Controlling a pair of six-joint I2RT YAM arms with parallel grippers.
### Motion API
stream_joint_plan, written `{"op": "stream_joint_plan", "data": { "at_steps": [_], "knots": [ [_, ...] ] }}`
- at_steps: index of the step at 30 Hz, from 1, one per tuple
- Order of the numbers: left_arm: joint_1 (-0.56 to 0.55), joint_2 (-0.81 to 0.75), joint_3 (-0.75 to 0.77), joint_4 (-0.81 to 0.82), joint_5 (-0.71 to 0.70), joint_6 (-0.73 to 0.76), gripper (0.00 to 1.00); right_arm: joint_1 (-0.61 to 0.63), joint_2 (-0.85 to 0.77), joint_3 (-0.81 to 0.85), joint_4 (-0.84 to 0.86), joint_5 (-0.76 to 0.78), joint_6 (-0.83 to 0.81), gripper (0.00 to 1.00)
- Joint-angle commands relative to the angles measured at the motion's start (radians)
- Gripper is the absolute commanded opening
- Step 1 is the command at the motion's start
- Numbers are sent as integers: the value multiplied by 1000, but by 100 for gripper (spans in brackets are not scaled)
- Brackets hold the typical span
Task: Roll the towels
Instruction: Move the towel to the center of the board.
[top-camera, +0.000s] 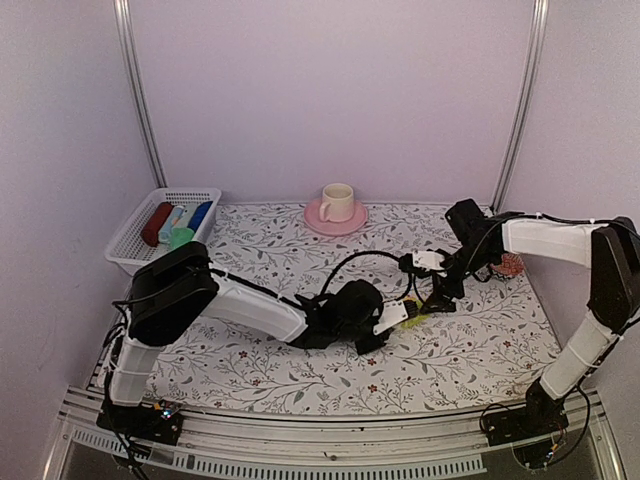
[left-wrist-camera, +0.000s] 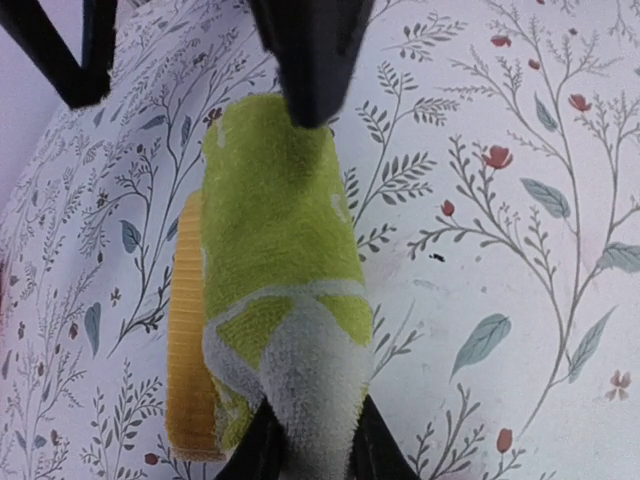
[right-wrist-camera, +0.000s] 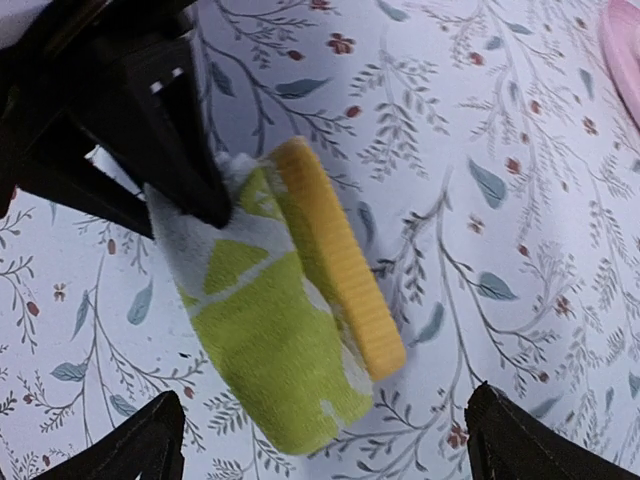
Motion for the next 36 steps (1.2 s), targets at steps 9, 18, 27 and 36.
{"op": "stream_joint_plan", "data": {
  "at_steps": [9, 18, 27, 36],
  "knots": [
    [-30, 232, 337, -442, -14, -550, 10, -182, -204, -59, 264, 169, 545, 99],
    [-26, 366, 503, -566, -20, -747, 9, -282, -108, -55, 218, -209, 681, 99],
    [4, 428, 620, -653, -4, -910, 8, -296, 63, -40, 191, -254, 732, 90],
    [16, 455, 674, -723, -40, -1068, 8, -375, 91, -39, 181, -300, 768, 87]
  ]
}}
